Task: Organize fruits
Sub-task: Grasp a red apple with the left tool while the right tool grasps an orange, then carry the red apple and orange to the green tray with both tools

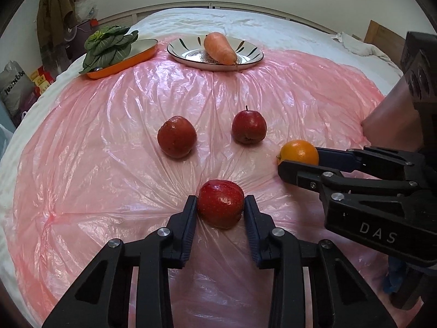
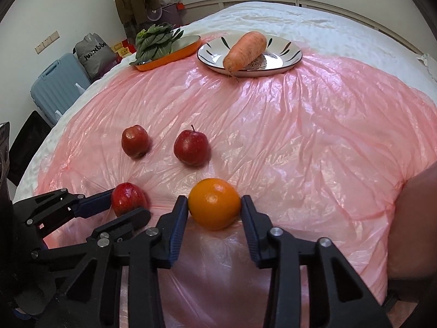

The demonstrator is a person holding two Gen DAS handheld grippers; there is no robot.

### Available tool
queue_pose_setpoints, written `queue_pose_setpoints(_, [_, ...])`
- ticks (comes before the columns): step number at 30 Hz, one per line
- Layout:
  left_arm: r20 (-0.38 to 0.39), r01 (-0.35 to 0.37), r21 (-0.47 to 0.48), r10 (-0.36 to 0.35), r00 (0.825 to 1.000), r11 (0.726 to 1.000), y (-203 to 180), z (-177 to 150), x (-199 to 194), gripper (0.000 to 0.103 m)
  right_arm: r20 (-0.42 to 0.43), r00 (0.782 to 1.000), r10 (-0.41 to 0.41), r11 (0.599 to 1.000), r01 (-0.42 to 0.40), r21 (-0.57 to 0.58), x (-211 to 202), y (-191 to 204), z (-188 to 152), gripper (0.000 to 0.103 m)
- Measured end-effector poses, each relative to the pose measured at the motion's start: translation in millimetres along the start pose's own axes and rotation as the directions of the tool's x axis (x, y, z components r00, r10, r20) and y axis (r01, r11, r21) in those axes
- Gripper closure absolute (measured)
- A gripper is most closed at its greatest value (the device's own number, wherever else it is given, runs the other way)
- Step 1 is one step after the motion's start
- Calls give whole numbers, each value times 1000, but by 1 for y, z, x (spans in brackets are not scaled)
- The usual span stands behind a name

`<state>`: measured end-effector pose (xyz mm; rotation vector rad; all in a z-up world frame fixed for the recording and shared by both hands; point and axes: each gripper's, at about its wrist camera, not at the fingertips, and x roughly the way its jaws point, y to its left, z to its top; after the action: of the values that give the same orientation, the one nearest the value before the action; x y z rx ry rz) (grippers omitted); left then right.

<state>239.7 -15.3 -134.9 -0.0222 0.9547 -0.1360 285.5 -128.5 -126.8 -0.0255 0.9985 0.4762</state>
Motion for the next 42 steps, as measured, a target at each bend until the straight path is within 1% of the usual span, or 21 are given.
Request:
queue_pose_setpoints(9, [34, 38, -38, -37, 999, 999, 7, 0, -15, 73, 26, 1000, 5, 1000, -6, 14, -11, 2, -2, 51])
queue_pose_setpoints(17, [71, 42, -66, -37, 997, 997, 10, 1, -36, 73, 59, 998, -12, 1000, 11, 11, -35, 7, -6, 50])
queue_pose_setpoints(23, [82, 46, -79, -39, 996, 996, 13, -5, -47, 73, 67, 997, -30, 999, 28, 27, -48, 7, -15, 51])
queue_pose_setpoints(29, [93, 47, -81, -40, 995, 996, 15, -12, -62, 73, 74, 997, -38, 999, 35, 35, -61, 10, -27, 50])
queue_pose_setpoints(35, [102, 38, -75, -30, 994, 997, 14, -23, -81, 73, 81, 996, -48, 999, 46, 24, -81, 18, -48, 50])
queue_pose_setpoints(42, [121, 5, -44, 0, 993, 999, -1, -39, -112, 73, 100, 993, -59, 998, 56, 32, -111, 25, -74, 50])
